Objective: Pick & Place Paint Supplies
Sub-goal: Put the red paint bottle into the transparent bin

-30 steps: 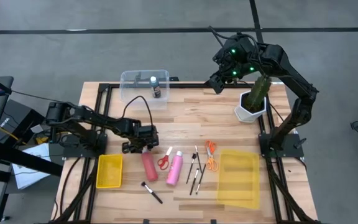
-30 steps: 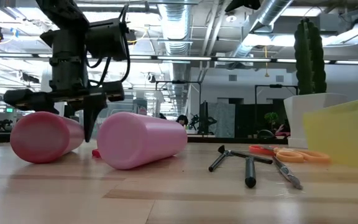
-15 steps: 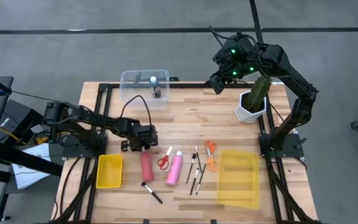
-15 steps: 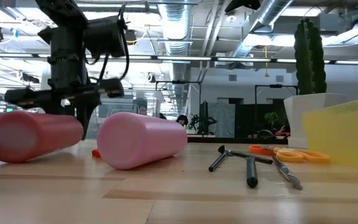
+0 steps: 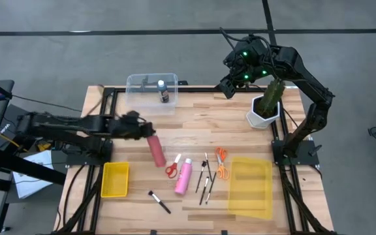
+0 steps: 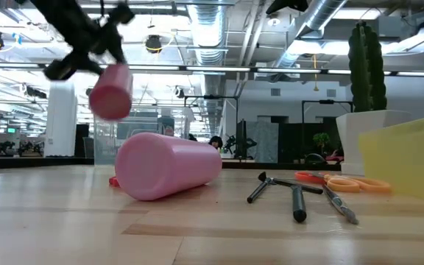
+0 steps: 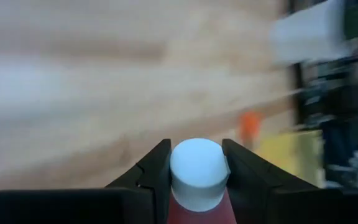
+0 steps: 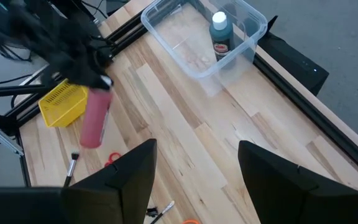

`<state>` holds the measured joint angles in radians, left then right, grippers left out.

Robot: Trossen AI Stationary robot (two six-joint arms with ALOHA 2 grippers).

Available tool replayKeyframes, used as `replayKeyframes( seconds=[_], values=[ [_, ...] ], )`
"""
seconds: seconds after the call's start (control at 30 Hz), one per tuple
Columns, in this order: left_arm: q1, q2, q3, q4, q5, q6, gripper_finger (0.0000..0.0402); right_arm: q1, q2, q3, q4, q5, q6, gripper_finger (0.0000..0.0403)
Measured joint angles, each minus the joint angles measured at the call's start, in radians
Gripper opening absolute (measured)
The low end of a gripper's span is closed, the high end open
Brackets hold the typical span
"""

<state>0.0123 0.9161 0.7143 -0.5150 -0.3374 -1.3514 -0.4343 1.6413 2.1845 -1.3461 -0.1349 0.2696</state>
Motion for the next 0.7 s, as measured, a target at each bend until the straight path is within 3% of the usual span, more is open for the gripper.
replayKeyframes(
  seconds=[0.13, 0.27, 0.43, 0.7],
  values=[
    [0.011, -0.113, 0.000, 0.108, -0.118, 0.203, 0.0110, -0.001, 0.000, 0.000, 0.006, 0.000, 0.006, 0.0223],
    [0.068, -0.171, 0.000, 0.252, -0.137, 0.407, 0.0110, -0.001, 0.000, 0.000, 0.020, 0.000, 0.017, 0.0223],
    [0.177, -0.187, 0.002, 0.447, -0.136, 0.679, 0.0110, -0.001, 0.000, 0.000, 0.035, 0.000, 0.035, 0.0223],
    [0.441, -0.119, 0.095, 0.499, -0.142, 1.037, 0.0110, 0.000, 0.000, 0.000, 0.046, 0.000, 0.049, 0.0223]
  ],
)
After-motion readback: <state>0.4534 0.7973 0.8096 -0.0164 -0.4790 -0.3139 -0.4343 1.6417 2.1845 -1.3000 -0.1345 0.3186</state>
